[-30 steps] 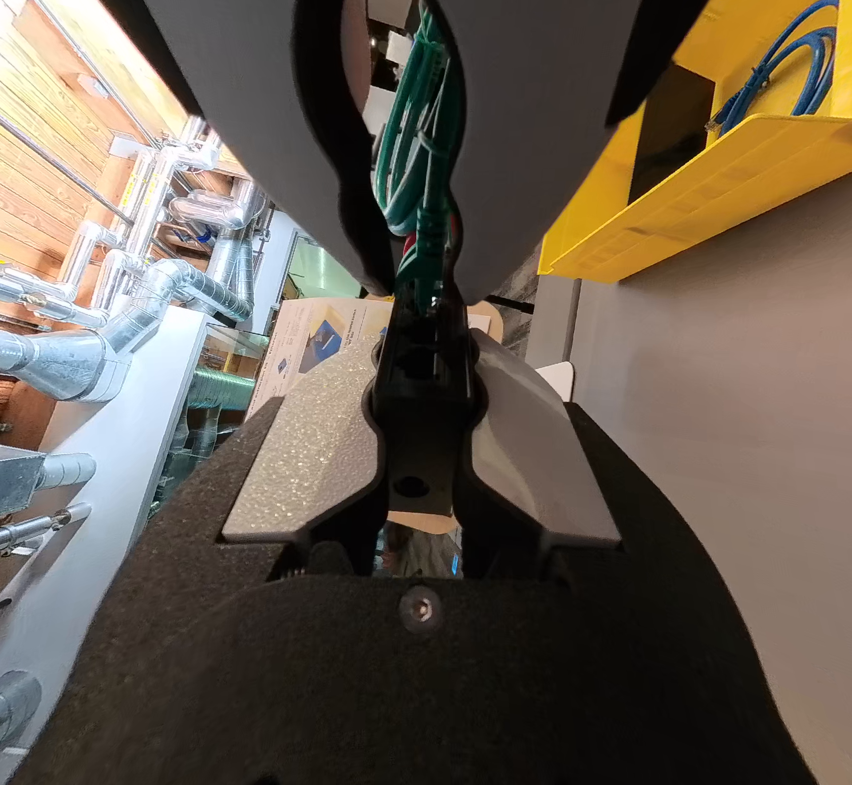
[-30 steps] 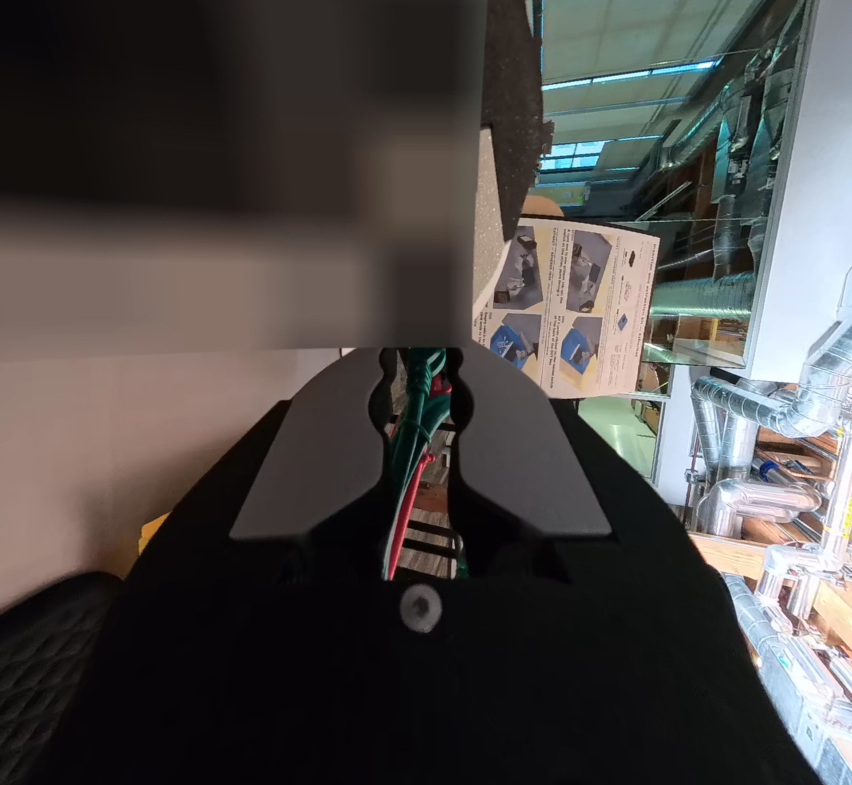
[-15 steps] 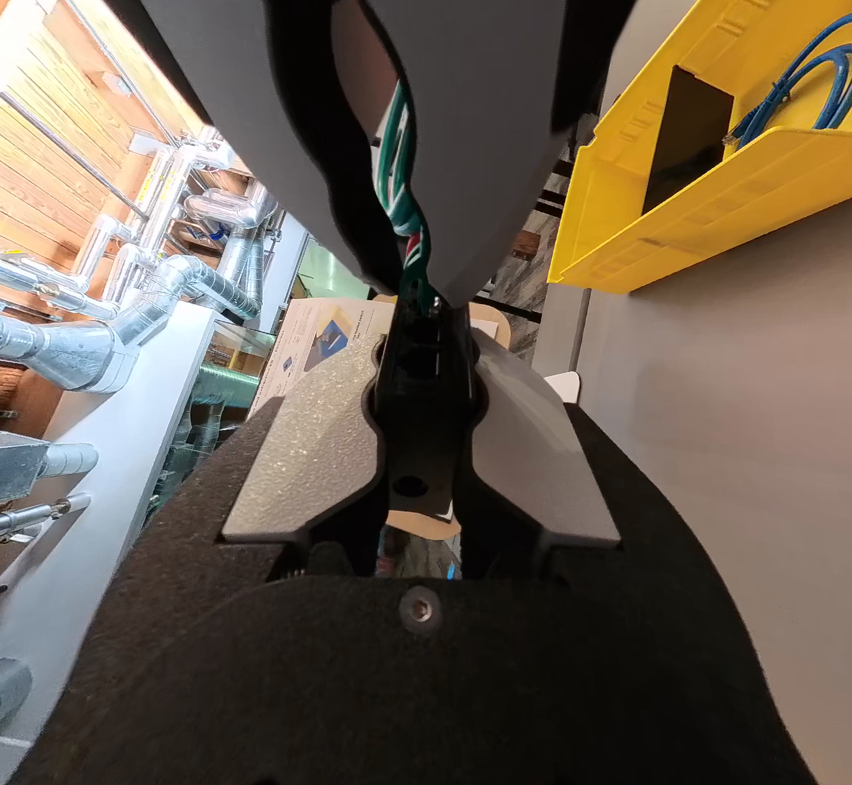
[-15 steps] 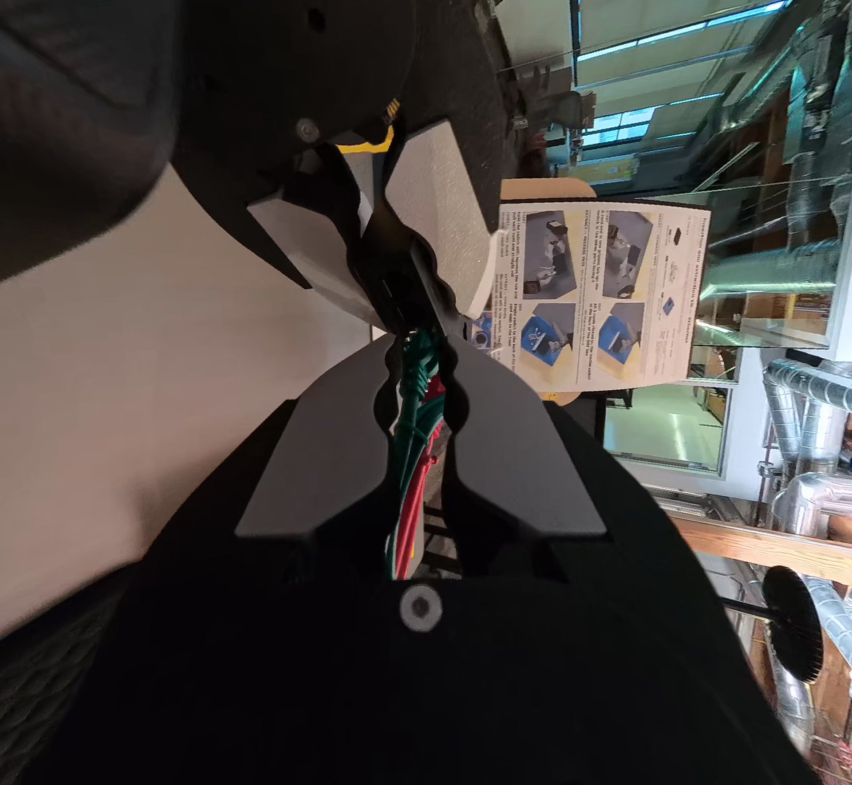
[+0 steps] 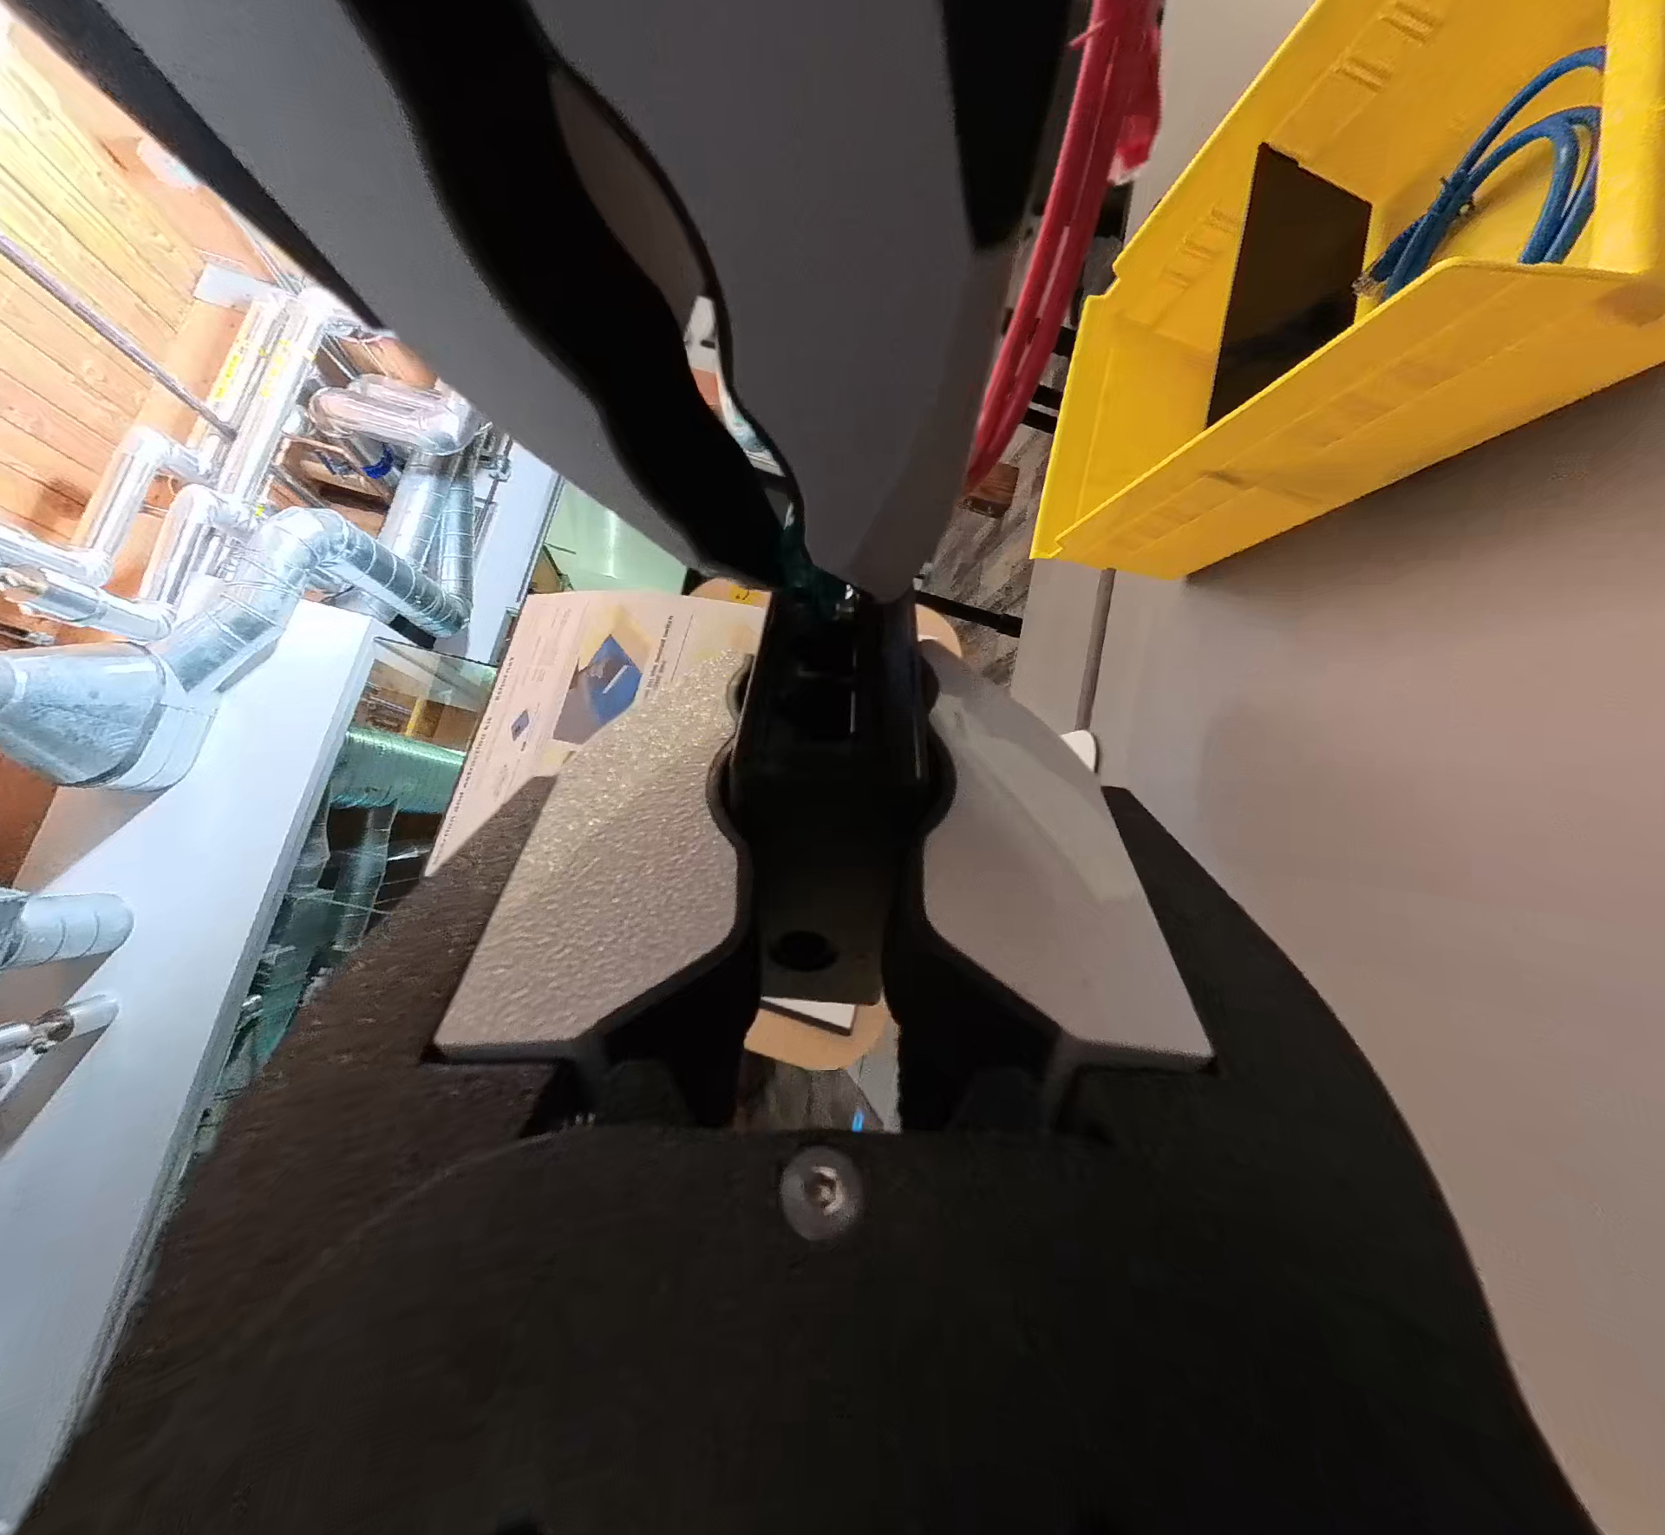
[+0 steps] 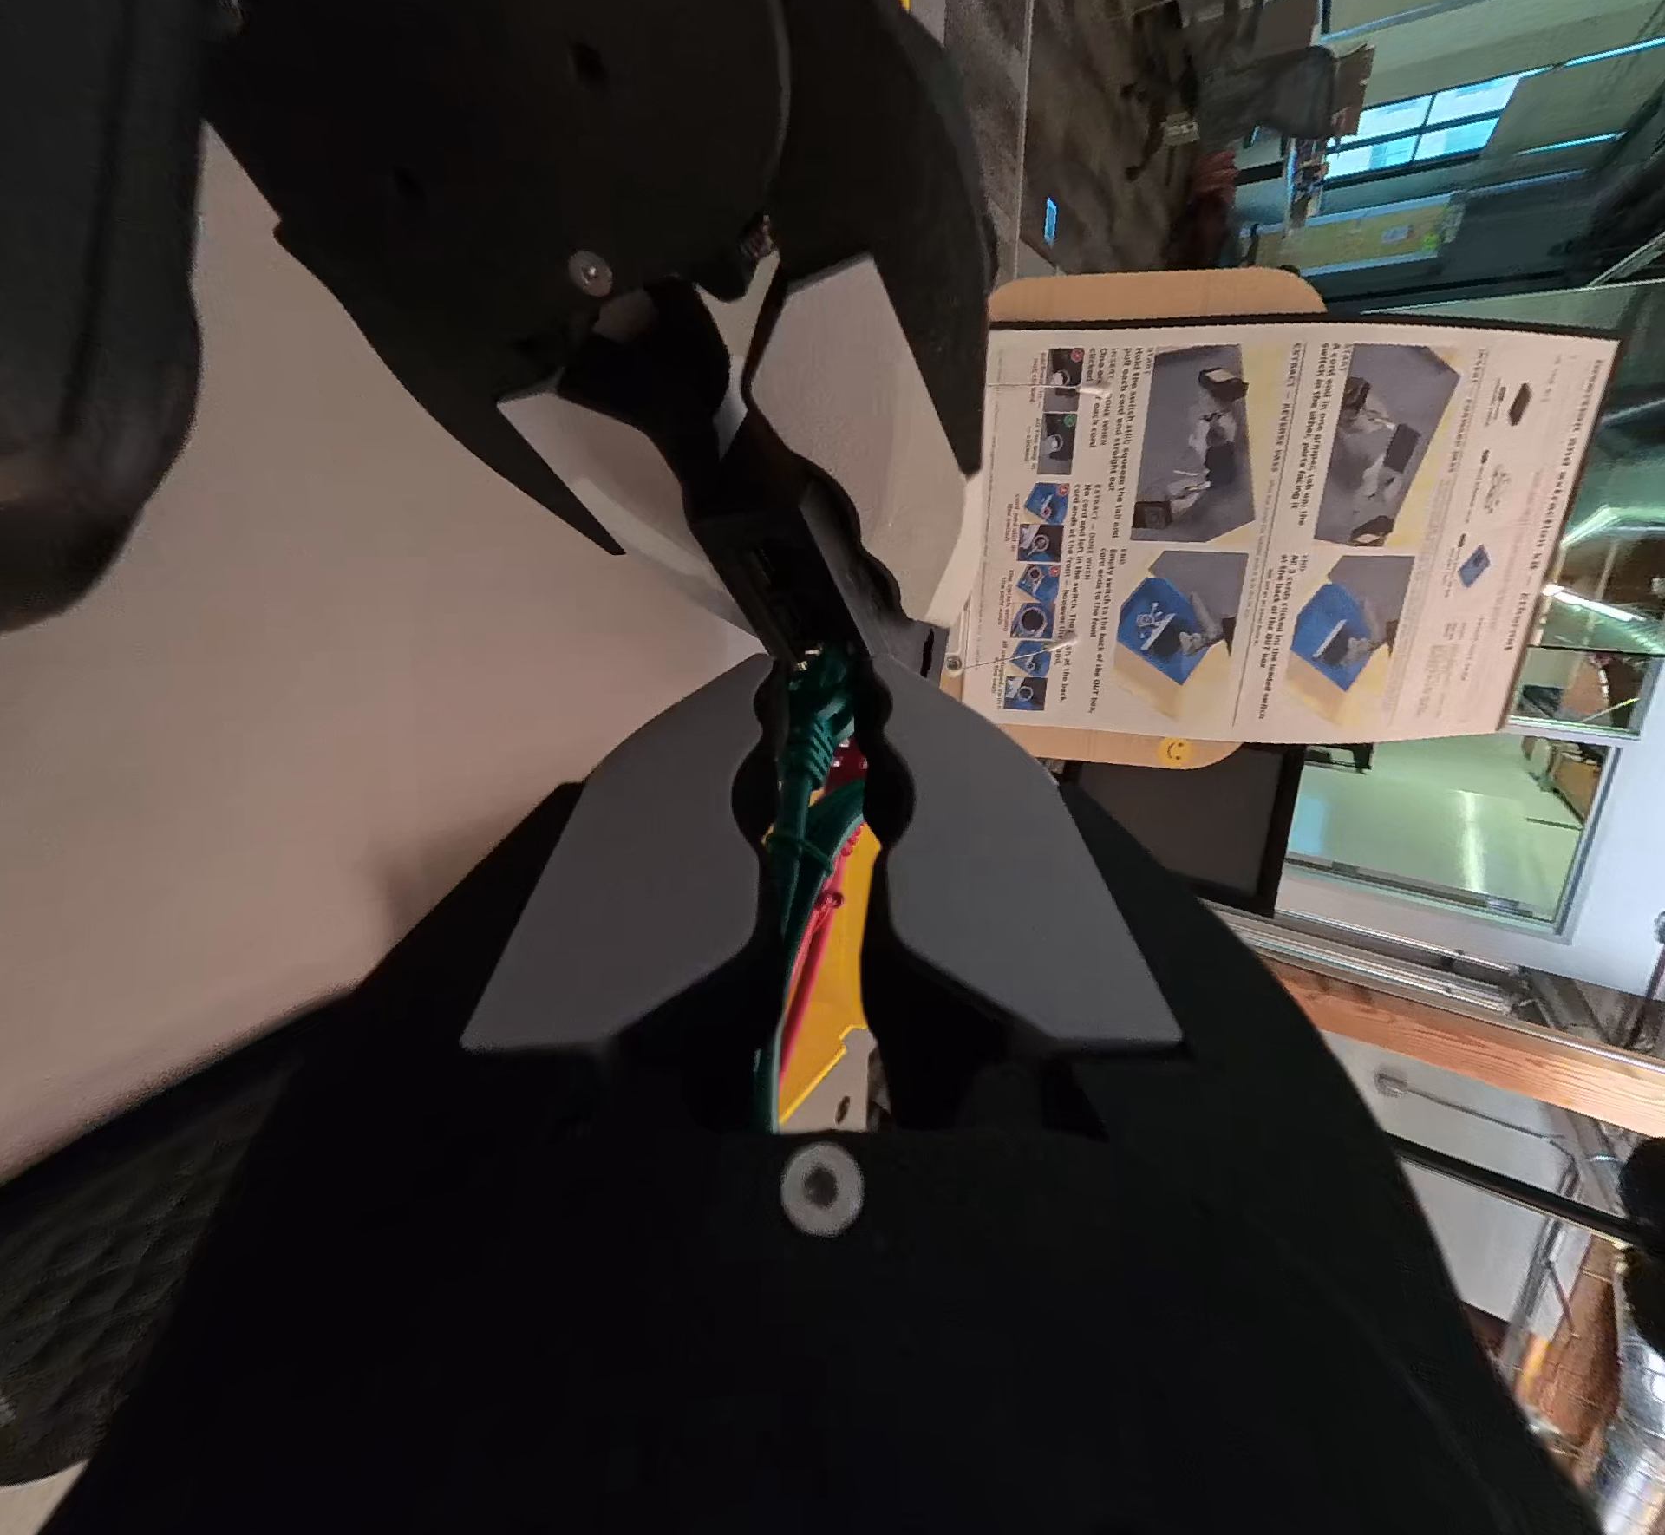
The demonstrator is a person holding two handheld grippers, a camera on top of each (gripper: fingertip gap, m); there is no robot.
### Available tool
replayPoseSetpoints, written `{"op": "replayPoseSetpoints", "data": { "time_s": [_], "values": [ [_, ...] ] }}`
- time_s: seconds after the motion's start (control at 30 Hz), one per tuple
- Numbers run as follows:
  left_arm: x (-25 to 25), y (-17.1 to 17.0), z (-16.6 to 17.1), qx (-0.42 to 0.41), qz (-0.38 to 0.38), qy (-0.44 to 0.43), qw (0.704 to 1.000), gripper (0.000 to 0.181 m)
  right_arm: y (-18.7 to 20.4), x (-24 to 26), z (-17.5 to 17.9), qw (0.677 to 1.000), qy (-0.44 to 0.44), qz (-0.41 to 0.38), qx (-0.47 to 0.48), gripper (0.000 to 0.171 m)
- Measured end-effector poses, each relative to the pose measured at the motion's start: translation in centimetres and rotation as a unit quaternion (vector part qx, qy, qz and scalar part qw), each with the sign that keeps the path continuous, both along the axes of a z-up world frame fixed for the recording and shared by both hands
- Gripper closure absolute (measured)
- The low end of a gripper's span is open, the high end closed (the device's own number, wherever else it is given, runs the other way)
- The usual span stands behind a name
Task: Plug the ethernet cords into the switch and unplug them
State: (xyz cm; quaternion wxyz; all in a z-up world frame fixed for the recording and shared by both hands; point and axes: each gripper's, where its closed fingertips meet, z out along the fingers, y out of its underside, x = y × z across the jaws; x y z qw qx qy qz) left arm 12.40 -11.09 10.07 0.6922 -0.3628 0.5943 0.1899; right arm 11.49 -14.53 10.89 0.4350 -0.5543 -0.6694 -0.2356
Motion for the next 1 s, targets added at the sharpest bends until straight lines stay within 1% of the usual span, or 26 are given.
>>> {"op": "replayPoseSetpoints", "data": {
  "time_s": [0.1, 0.23, 0.27, 0.3, 0.37, 0.47, 0.5, 1.0],
  "values": [
    [-0.2, 0.3, -0.2, -0.029, -0.004, 0.003, 1.0, 0.151, 0.4, -0.1, -0.1, 1.0, -0.014, 0.01, 0.026, 0.156],
    [-0.4, 0.5, -0.1, -0.032, 0.003, 0.005, 0.999, 0.151, 0.8, -0.3, 0.2, 0.995, -0.05, 0.028, 0.086, 0.155],
    [-0.4, 0.4, -0.1, -0.031, 0.0, 0.007, 0.999, 0.149, 0.8, -0.2, 0.2, 0.993, -0.06, 0.032, 0.094, 0.155],
    [-0.4, 0.2, 0.0, -0.026, -0.002, 0.008, 1.0, 0.151, 0.8, 0.0, 0.2, 0.993, -0.063, 0.032, 0.095, 0.153],
    [-0.3, -0.3, 0.2, -0.018, -0.006, 0.01, 1.0, 0.151, 0.8, 0.5, -0.1, 0.994, -0.066, 0.026, 0.08, 0.147],
    [0.0, -1.0, 0.2, -0.018, -0.016, 0.008, 1.0, 0.151, 0.2, 0.7, 0.2, 0.993, -0.071, 0.033, 0.093, 0.155],
    [0.0, -1.1, 0.2, -0.025, -0.018, 0.01, 0.999, 0.151, 0.1, 0.7, 0.3, 0.991, -0.075, 0.036, 0.1, 0.154],
    [-0.4, -1.5, 1.1, -0.022, -0.015, 0.001, 1.0, 0.151, -0.8, 0.0, 1.5, 0.981, -0.049, 0.059, 0.179, 0.155]
  ]
}}
